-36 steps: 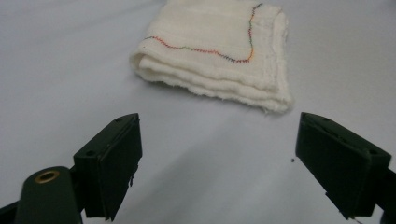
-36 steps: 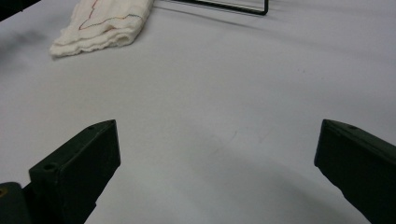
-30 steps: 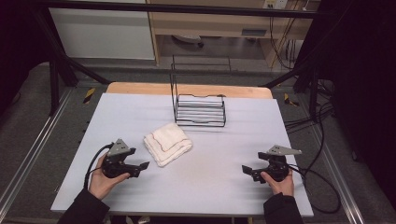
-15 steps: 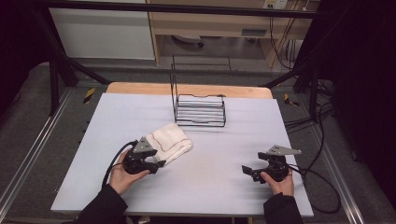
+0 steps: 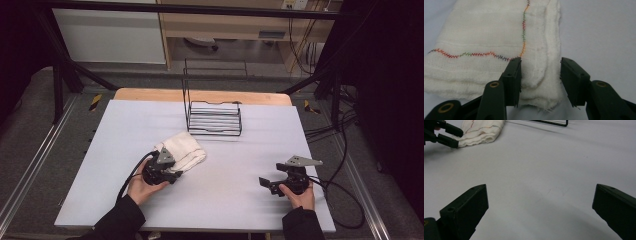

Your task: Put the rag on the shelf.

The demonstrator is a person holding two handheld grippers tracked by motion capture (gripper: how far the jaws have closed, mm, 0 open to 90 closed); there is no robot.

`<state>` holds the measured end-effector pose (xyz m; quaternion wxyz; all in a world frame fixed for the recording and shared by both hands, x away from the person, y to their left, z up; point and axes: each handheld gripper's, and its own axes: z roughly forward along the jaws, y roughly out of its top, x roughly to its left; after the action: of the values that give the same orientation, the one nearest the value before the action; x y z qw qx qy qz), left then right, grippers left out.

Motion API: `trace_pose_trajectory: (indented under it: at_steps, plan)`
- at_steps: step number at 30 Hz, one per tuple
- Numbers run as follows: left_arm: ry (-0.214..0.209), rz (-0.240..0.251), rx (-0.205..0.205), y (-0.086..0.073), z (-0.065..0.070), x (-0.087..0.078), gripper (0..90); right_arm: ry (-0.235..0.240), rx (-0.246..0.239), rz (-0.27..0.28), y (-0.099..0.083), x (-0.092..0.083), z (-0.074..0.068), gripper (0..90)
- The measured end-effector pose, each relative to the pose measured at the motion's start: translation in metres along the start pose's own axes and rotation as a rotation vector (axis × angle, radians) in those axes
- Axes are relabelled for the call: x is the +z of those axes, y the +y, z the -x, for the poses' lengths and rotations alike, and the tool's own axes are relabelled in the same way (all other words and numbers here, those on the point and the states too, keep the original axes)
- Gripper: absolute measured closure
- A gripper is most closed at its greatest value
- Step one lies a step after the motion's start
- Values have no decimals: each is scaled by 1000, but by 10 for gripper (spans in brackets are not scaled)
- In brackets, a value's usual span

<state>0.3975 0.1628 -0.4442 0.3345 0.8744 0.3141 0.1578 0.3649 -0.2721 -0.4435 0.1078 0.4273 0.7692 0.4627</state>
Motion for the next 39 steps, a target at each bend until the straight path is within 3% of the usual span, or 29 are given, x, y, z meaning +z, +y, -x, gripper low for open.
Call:
trace_pose_trajectory:
  at_steps: [4,9,12,16,24,28,31,35,36,39]
  plan:
    - [34,-10,18,1,2,2,572,0,2,1,0,0,0,8]
    - [19,-13,-25,2,-4,1,653,0,3,2,0,0,0,9]
    - [12,-12,-37,2,-8,1,752,0,2,1,0,0,0,9]
    - [-11,-10,-52,3,-13,1,801,0,0,2,0,0,0,9]
    - [-26,-2,-71,2,-15,0,802,2,-1,0,0,0,0,9]
    - [-31,-8,-64,3,-9,0,659,4,-3,1,0,-1,0,9]
    - [-18,-9,-49,3,-3,0,627,4,-2,4,0,-1,0,9]
    - [8,-13,-38,3,-1,1,642,4,-1,5,0,-1,1,9]
    - [17,-12,-33,3,-1,2,684,4,-3,3,0,-1,1,9]
    - [10,-10,-54,2,-4,2,722,4,-2,6,1,-1,1,9]
